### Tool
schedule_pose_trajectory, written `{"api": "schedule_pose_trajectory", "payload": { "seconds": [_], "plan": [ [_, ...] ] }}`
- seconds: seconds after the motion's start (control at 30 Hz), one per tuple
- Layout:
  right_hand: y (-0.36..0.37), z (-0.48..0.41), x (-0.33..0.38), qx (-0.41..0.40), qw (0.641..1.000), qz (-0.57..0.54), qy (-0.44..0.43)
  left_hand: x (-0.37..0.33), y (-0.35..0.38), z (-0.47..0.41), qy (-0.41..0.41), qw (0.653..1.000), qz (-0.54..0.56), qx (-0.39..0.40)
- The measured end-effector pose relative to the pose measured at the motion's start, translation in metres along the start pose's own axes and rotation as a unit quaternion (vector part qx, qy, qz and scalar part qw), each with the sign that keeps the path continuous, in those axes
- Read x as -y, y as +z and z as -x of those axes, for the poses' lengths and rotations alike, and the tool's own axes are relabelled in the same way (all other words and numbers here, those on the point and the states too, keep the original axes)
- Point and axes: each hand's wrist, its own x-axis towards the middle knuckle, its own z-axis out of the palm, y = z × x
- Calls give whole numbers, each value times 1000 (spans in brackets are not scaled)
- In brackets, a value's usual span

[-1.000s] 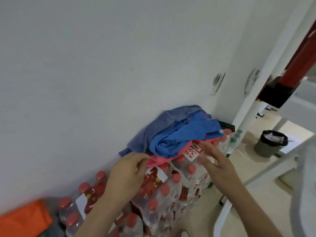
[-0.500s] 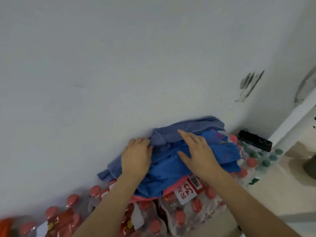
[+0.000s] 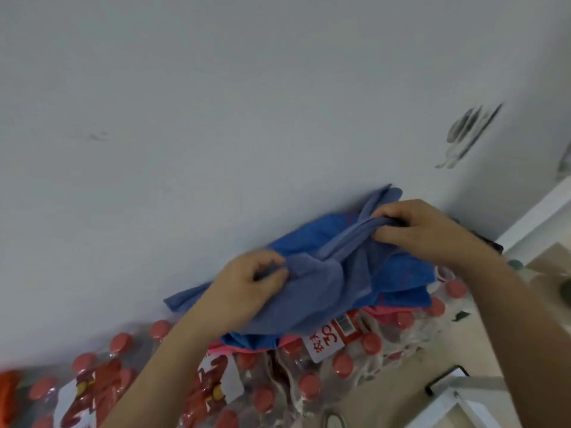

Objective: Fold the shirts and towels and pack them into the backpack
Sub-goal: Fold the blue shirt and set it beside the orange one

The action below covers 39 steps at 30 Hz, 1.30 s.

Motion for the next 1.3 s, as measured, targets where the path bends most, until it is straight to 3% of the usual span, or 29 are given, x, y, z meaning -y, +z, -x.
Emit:
{"api": "schedule_pose_trajectory", "payload": {
  "seconds": [0.07,0.1,0.2,0.3,0.37,0.47,0.57,0.67,0.77,0.8,0.87,0.93,0.97,1.03,1.1,1.17,1.3],
  "plan": [
    [-24,13,-8,58,996,61,41,2,18,10,3,988,-91,124],
    [-34,21,-12,95,991,69,60,4,24,13,14,986,-135,101],
    [-50,43,-21,143,984,10,110,24,30,10,53,956,-272,-95],
    [-34,51,-24,90,989,-31,115,49,27,-2,-59,929,-358,-67],
    [-8,48,-25,43,995,2,92,55,27,-2,-86,945,-305,-75],
    [29,38,-20,-7,999,-2,45,43,23,-3,-80,972,-104,-193],
    [48,25,-8,31,999,35,24,15,3,-14,-60,958,103,-262],
    [47,12,1,34,999,32,14,-25,-21,-23,-14,926,255,-277],
    [24,-5,16,-114,993,-28,-24,-56,-45,-25,24,905,325,-275],
    [13,-13,24,-196,977,-75,-47,-64,-54,-23,36,901,331,-279],
    [-8,-28,42,-352,911,-190,-101,-78,-72,-19,61,889,341,-300],
    [-16,-41,48,-440,859,-228,-126,-93,-90,-13,87,868,363,-326],
    [-11,-45,46,-450,860,-210,-118,-99,-97,-10,100,858,375,-338],
    [16,-53,17,-380,916,-87,-93,-106,-107,-7,117,841,393,-353],
    [54,-55,-19,-170,983,44,-54,-105,-107,-7,106,838,399,-356],
    [80,-55,-46,7,990,138,-7,-101,-101,-10,69,843,401,-352],
    [62,-55,-33,97,970,211,71,-96,-99,-12,36,815,452,-360]
  ]
}}
